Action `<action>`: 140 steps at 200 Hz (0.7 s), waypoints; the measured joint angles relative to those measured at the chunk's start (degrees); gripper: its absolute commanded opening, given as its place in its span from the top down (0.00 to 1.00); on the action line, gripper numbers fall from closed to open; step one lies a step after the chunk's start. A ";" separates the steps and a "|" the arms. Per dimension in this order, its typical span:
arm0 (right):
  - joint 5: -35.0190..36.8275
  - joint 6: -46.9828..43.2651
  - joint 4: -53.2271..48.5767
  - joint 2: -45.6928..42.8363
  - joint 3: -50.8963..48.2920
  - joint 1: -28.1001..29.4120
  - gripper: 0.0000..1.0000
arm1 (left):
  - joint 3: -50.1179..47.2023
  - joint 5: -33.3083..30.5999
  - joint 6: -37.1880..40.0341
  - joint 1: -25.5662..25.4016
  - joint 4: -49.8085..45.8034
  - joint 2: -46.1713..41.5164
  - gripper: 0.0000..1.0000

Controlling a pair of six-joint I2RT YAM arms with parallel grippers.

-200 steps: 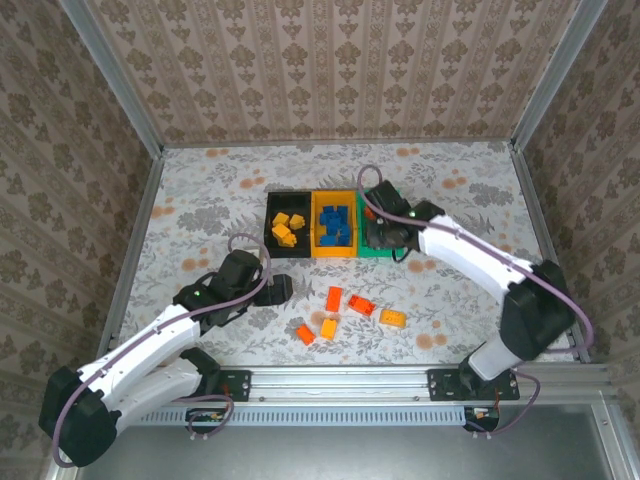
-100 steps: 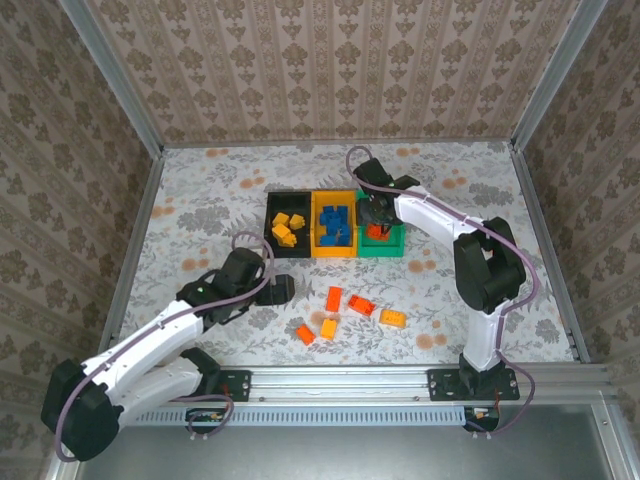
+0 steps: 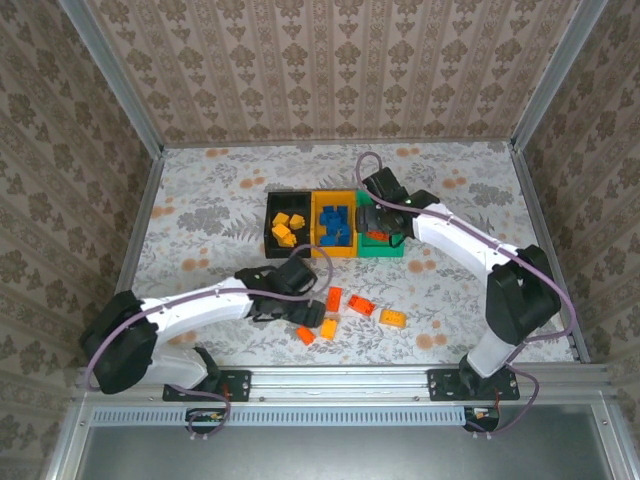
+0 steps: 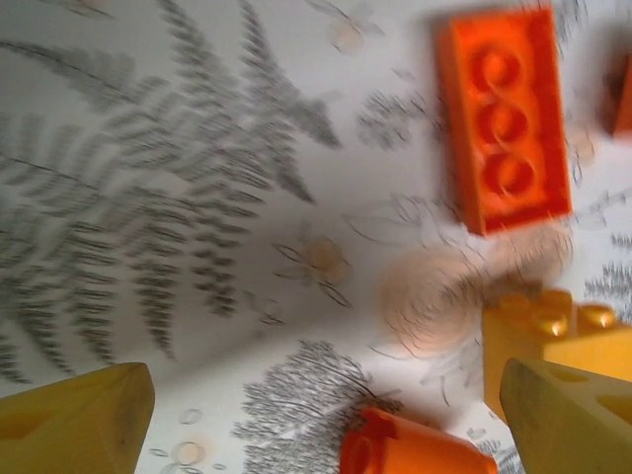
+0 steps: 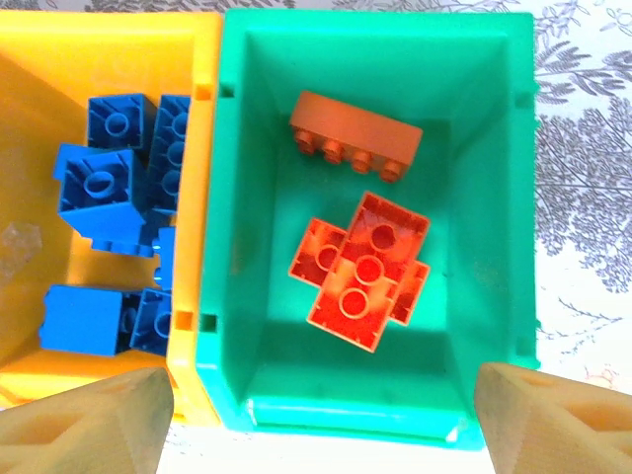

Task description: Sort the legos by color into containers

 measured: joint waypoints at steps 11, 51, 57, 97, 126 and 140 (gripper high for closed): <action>0.02 0.17 0.04 -0.72 -1.09 -0.04 0.18 | 0.09 -0.17 0.74 -2.51 -0.55 0.57 0.04; 0.00 0.37 0.26 -1.25 -2.23 -0.11 0.18 | -0.02 -1.29 2.36 -8.76 -1.95 -0.22 0.04; 0.00 0.39 0.28 -1.25 -2.27 -0.11 0.18 | -0.11 -1.33 2.43 -9.31 -1.95 -0.59 0.05; 0.00 0.39 0.50 -1.33 -2.32 -0.11 0.18 | -0.81 -1.68 3.02 -10.03 -1.57 1.44 0.16; 0.02 0.39 0.48 -1.92 -2.32 -0.20 0.17 | -0.98 -1.70 3.76 -10.03 -0.63 4.70 0.27; 0.04 0.42 0.48 -2.47 -2.32 -0.26 0.17 | -1.33 -1.73 4.09 -10.05 -0.24 5.40 0.34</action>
